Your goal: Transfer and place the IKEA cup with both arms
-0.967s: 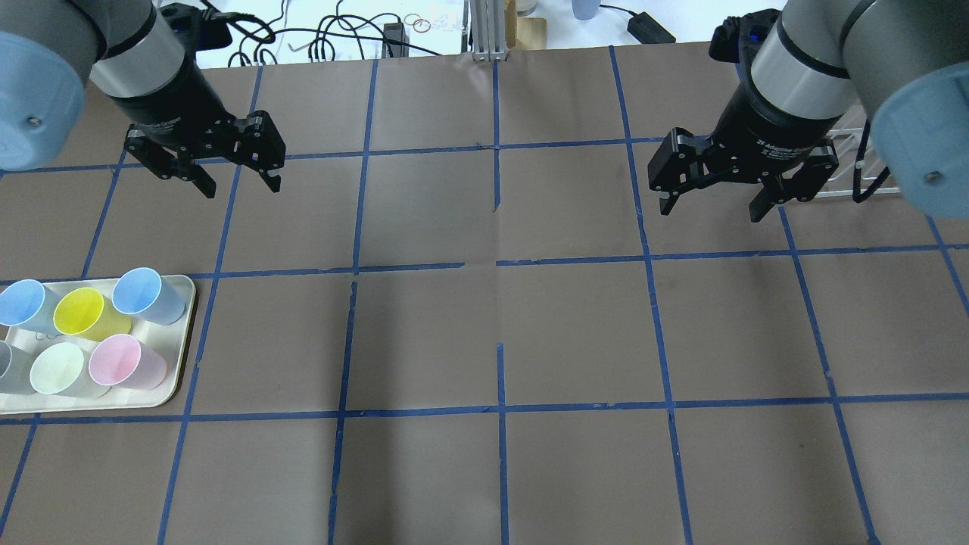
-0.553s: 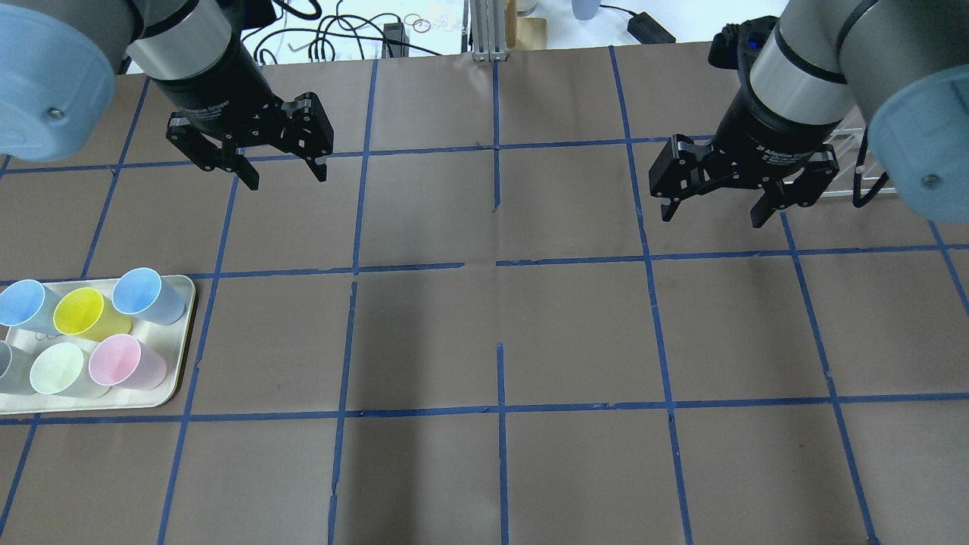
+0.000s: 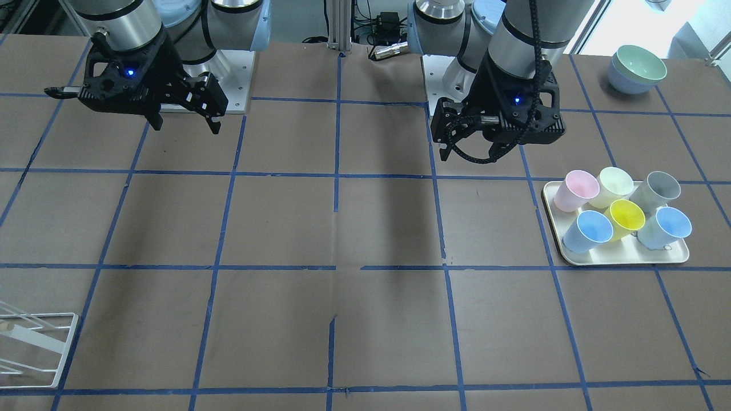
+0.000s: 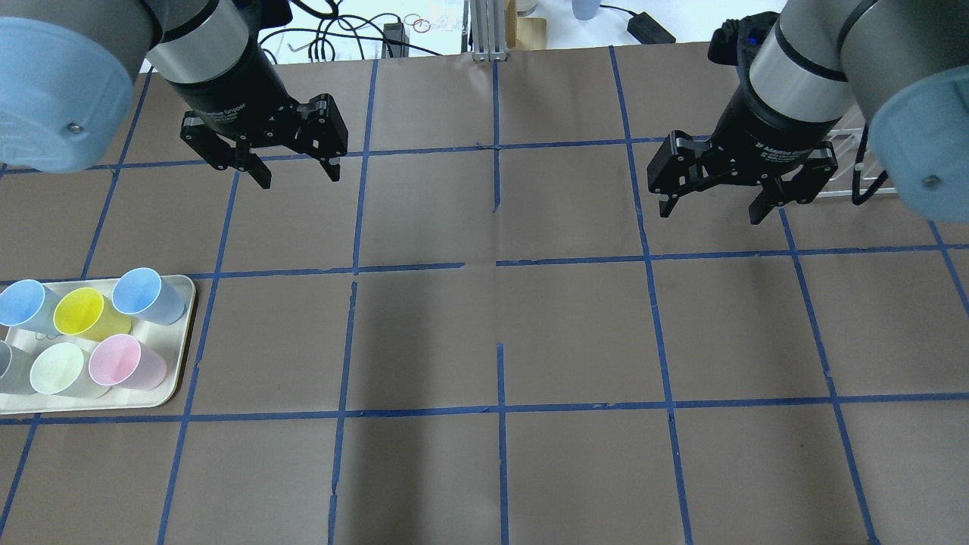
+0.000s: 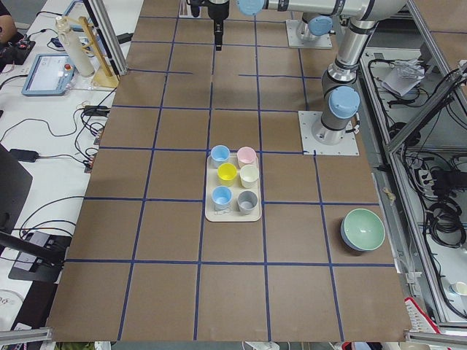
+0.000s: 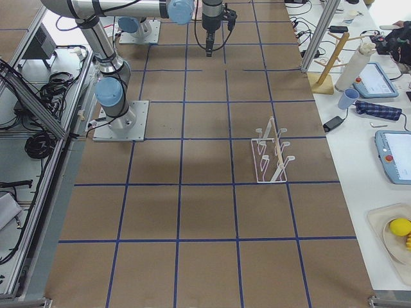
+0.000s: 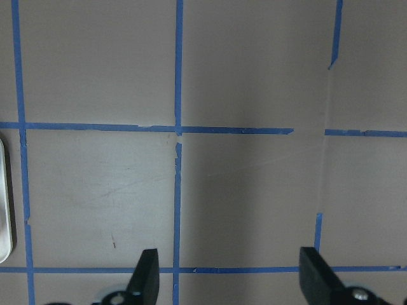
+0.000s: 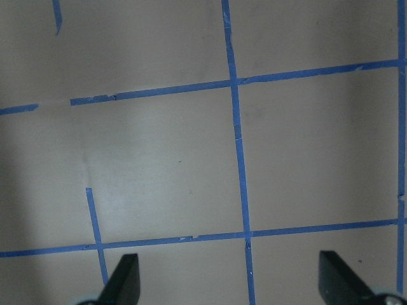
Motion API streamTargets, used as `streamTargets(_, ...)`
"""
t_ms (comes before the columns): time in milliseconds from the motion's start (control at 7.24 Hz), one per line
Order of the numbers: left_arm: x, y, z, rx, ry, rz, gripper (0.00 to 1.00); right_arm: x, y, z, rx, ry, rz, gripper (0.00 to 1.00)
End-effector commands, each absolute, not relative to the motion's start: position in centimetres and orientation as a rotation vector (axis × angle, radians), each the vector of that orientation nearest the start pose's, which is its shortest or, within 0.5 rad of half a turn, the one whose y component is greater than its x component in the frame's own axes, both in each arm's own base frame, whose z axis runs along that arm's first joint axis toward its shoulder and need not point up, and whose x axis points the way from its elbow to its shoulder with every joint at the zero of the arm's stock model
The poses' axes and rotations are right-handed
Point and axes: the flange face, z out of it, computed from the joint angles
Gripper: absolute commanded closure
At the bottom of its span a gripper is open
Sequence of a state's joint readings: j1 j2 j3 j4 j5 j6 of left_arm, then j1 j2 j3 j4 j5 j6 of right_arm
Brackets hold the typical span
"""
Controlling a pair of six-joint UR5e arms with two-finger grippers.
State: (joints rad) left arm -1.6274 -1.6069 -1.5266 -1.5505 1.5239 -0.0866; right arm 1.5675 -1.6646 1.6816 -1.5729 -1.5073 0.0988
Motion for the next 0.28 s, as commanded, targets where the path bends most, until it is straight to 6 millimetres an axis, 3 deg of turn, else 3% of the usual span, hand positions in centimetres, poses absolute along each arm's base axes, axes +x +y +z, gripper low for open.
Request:
streamTargets(0, -16.32, -50.30, 49.28, -0.014, 3.154, -0.052, 0.19, 13.72, -45.09, 47.84, 0.159, 3.078, 0.033, 0.00)
streamTargets(138, -16.32, -50.29, 49.21, -0.014, 3.154, -0.050, 0.12, 13.79, -44.90, 48.01, 0.157, 3.079, 0.030, 0.00)
